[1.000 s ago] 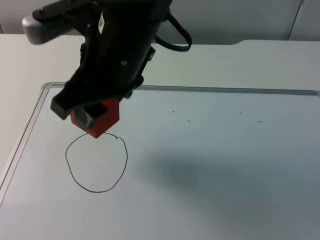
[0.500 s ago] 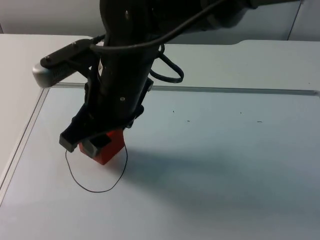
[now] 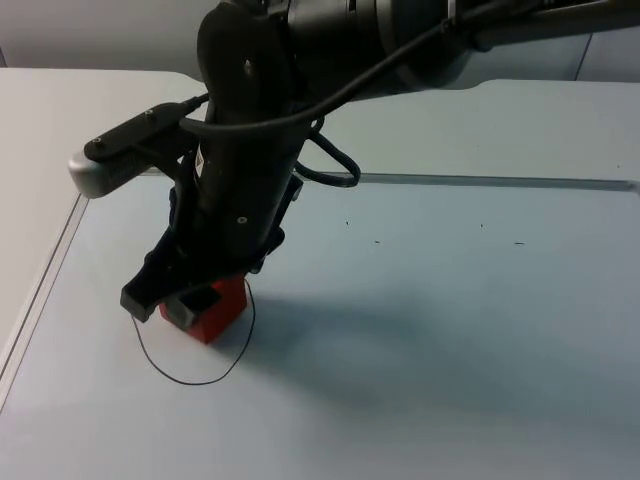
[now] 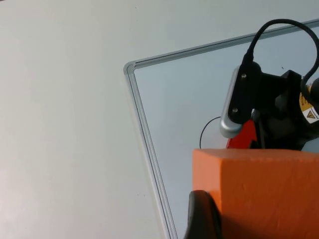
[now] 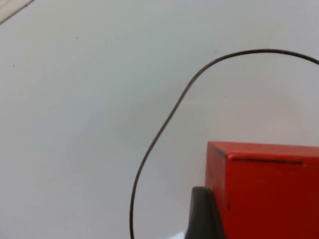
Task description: Pick up one cube with the left hand and another cube with the right hand. First place the cube in the right hand at the target position, then stack the cube in the left hand on top.
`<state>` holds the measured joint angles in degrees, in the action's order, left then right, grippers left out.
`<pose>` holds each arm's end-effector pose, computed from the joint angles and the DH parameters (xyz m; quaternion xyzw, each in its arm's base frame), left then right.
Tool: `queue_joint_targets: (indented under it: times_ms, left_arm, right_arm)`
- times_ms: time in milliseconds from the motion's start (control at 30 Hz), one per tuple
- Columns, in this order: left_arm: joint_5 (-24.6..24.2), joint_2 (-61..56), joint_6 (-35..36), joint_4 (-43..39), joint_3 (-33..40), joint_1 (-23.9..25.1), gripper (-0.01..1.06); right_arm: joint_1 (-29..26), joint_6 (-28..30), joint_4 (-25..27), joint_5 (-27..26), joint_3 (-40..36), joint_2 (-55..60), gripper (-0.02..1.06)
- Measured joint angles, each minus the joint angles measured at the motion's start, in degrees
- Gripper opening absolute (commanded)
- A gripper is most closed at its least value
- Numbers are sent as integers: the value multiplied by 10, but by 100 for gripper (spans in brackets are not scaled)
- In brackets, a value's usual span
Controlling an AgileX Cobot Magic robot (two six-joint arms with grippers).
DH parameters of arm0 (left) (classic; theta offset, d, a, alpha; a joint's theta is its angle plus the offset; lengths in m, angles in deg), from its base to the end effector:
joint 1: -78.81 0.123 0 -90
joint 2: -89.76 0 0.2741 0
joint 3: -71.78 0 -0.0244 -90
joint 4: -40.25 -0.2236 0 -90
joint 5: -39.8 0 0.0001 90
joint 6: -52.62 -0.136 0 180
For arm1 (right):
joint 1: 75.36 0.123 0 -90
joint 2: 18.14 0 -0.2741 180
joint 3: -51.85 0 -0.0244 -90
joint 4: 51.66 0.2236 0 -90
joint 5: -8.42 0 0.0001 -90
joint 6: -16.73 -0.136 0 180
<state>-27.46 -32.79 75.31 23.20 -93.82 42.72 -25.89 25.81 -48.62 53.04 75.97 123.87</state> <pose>0.1385 -0.0555 0.3492 0.1140 0.9196 -0.0405 0.3737 0.2989 0.3574 0.0791 -0.4693 0.8696 0.0724 0.1353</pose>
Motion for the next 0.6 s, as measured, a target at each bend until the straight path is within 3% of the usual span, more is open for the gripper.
queue_joint_targets:
  times_ms: [600]
  left_arm:
    - [0,0,0,0,0,0,0]
  right_arm:
    - [0,0,1,-17,0,0,0]
